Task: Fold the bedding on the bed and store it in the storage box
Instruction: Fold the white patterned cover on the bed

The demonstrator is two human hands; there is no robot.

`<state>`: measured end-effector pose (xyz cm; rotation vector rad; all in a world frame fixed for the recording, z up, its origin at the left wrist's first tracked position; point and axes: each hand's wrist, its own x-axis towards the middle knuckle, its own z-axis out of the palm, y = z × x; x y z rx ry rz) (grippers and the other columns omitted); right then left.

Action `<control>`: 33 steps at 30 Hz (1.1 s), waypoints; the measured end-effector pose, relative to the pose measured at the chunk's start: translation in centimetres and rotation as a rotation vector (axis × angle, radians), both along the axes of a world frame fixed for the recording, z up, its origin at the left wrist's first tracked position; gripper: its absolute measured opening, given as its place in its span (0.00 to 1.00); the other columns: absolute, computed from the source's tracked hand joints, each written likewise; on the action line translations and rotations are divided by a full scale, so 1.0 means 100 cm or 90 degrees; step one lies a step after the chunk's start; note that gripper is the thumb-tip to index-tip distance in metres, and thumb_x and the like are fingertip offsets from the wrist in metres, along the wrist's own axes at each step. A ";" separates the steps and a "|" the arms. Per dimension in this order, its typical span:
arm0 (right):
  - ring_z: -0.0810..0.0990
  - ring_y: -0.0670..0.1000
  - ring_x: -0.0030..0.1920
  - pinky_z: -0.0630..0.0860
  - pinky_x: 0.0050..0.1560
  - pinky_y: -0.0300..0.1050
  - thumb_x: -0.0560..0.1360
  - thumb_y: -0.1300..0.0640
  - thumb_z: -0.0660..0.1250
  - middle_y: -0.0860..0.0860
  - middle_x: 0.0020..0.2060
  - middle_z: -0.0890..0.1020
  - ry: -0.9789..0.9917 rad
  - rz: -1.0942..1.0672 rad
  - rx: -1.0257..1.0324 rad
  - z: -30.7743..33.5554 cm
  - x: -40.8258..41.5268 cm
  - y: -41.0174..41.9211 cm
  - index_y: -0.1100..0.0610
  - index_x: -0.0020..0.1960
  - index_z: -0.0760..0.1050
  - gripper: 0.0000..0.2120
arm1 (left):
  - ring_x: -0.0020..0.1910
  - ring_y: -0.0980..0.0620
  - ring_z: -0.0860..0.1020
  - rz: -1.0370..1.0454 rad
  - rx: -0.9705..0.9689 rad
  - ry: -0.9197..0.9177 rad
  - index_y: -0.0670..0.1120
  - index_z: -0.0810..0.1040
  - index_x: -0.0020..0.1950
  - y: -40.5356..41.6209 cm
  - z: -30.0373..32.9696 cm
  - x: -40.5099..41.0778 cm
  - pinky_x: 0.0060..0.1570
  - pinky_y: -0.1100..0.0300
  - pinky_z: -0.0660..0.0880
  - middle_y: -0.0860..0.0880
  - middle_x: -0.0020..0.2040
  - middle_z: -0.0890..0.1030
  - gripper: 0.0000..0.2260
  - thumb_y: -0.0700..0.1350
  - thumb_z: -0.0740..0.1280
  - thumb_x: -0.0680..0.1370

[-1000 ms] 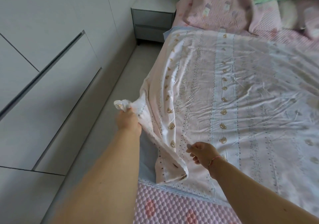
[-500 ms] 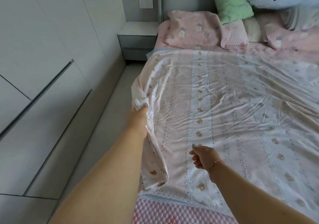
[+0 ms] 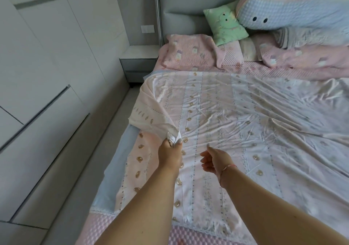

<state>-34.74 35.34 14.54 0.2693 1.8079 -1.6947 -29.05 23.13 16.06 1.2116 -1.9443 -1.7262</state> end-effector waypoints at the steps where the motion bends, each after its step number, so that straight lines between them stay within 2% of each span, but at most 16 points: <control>1: 0.73 0.53 0.30 0.74 0.35 0.45 0.81 0.53 0.58 0.56 0.30 0.76 -0.002 -0.001 -0.009 0.003 -0.002 0.006 0.64 0.39 0.75 0.19 | 0.44 0.50 0.75 0.008 -0.013 -0.003 0.41 0.75 0.60 0.007 0.000 0.002 0.40 0.61 0.69 0.48 0.47 0.78 0.13 0.47 0.64 0.80; 3: 0.74 0.52 0.30 0.74 0.35 0.44 0.81 0.52 0.58 0.56 0.31 0.77 0.001 0.005 -0.024 0.008 -0.004 0.014 0.63 0.39 0.75 0.19 | 0.40 0.52 0.74 0.019 -0.028 -0.004 0.43 0.75 0.55 0.018 0.003 0.008 0.40 0.61 0.69 0.51 0.42 0.76 0.09 0.47 0.65 0.80; 7: 0.76 0.52 0.33 0.75 0.36 0.43 0.81 0.50 0.57 0.56 0.34 0.78 0.042 0.029 -0.051 0.021 -0.006 0.020 0.61 0.41 0.75 0.18 | 0.43 0.53 0.75 -0.029 -0.031 0.019 0.47 0.75 0.52 0.034 0.002 0.021 0.43 0.60 0.71 0.51 0.44 0.78 0.04 0.47 0.66 0.79; 9: 0.76 0.52 0.36 0.75 0.38 0.43 0.82 0.49 0.56 0.55 0.36 0.79 0.076 0.055 -0.073 0.028 -0.005 0.021 0.60 0.44 0.75 0.17 | 0.45 0.54 0.77 -0.059 -0.031 0.055 0.47 0.76 0.50 0.042 0.001 0.026 0.46 0.61 0.72 0.52 0.44 0.80 0.03 0.45 0.67 0.79; 10: 0.76 0.52 0.37 0.74 0.39 0.43 0.81 0.49 0.56 0.55 0.37 0.79 0.095 0.076 -0.076 0.031 -0.003 0.021 0.59 0.45 0.75 0.17 | 0.44 0.54 0.77 -0.063 -0.037 0.068 0.46 0.77 0.48 0.046 -0.001 0.028 0.45 0.62 0.72 0.52 0.42 0.80 0.03 0.44 0.68 0.79; 14: 0.79 0.54 0.45 0.75 0.53 0.48 0.81 0.44 0.54 0.55 0.44 0.81 0.139 0.177 -0.042 0.035 -0.001 0.020 0.55 0.47 0.77 0.18 | 0.29 0.59 0.67 -0.103 -0.099 0.085 0.47 0.73 0.35 0.067 -0.006 0.039 0.31 0.72 0.65 0.55 0.28 0.71 0.13 0.40 0.67 0.79; 16: 0.80 0.57 0.53 0.74 0.62 0.54 0.79 0.39 0.52 0.56 0.51 0.82 0.128 0.237 0.000 0.035 -0.003 0.020 0.50 0.47 0.80 0.22 | 0.26 0.59 0.67 -0.143 -0.112 0.071 0.48 0.73 0.35 0.080 -0.005 0.043 0.29 0.71 0.63 0.56 0.24 0.71 0.13 0.42 0.66 0.79; 19: 0.74 0.58 0.62 0.65 0.68 0.60 0.75 0.31 0.47 0.54 0.63 0.75 0.136 0.341 0.123 0.040 -0.011 0.023 0.42 0.43 0.83 0.29 | 0.23 0.57 0.63 -0.183 -0.122 0.035 0.50 0.67 0.30 0.100 -0.007 0.045 0.28 0.65 0.60 0.55 0.21 0.67 0.18 0.43 0.67 0.78; 21: 0.69 0.59 0.66 0.61 0.69 0.61 0.76 0.31 0.43 0.56 0.68 0.71 0.132 0.411 0.168 0.044 -0.019 0.028 0.43 0.42 0.84 0.32 | 0.24 0.56 0.60 -0.194 -0.148 0.015 0.50 0.63 0.28 0.113 -0.010 0.045 0.28 0.65 0.58 0.54 0.20 0.64 0.20 0.43 0.68 0.77; 22: 0.69 0.59 0.67 0.61 0.70 0.59 0.77 0.32 0.41 0.58 0.69 0.70 0.125 0.449 0.183 0.046 -0.024 0.032 0.45 0.45 0.84 0.34 | 0.24 0.56 0.59 -0.200 -0.163 0.009 0.50 0.62 0.28 0.120 -0.013 0.044 0.28 0.65 0.57 0.54 0.20 0.63 0.21 0.43 0.69 0.77; 24: 0.71 0.57 0.63 0.64 0.66 0.53 0.79 0.35 0.38 0.58 0.69 0.70 0.116 0.520 0.228 0.049 -0.033 0.043 0.51 0.54 0.82 0.36 | 0.26 0.56 0.58 -0.208 -0.180 -0.009 0.48 0.62 0.28 0.134 -0.016 0.042 0.29 0.63 0.57 0.54 0.21 0.64 0.21 0.43 0.69 0.76; 26: 0.73 0.55 0.57 0.65 0.62 0.52 0.79 0.37 0.37 0.57 0.67 0.72 0.124 0.580 0.264 0.049 -0.041 0.055 0.53 0.58 0.81 0.37 | 0.28 0.55 0.59 -0.188 -0.182 -0.020 0.44 0.66 0.31 0.149 -0.017 0.041 0.30 0.63 0.58 0.53 0.24 0.63 0.17 0.44 0.69 0.76; 30: 0.72 0.51 0.42 0.67 0.53 0.49 0.79 0.36 0.37 0.56 0.62 0.76 0.124 0.622 0.245 0.037 -0.051 0.078 0.53 0.56 0.81 0.37 | 0.27 0.56 0.62 -0.105 -0.183 -0.040 0.45 0.69 0.32 0.177 -0.017 0.039 0.26 0.68 0.61 0.53 0.27 0.66 0.16 0.45 0.68 0.78; 31: 0.72 0.50 0.40 0.66 0.51 0.49 0.79 0.35 0.37 0.56 0.59 0.77 0.121 0.626 0.238 0.034 -0.052 0.084 0.53 0.55 0.81 0.37 | 0.28 0.58 0.65 -0.083 -0.183 -0.044 0.45 0.72 0.35 0.183 -0.017 0.039 0.27 0.69 0.63 0.53 0.28 0.69 0.12 0.45 0.67 0.78; 33: 0.73 0.50 0.40 0.66 0.51 0.49 0.78 0.34 0.38 0.55 0.53 0.78 0.109 0.620 0.226 0.027 -0.054 0.096 0.52 0.52 0.82 0.37 | 0.35 0.56 0.73 -0.046 -0.178 -0.064 0.43 0.79 0.48 0.195 -0.016 0.035 0.33 0.72 0.67 0.50 0.38 0.79 0.07 0.45 0.66 0.79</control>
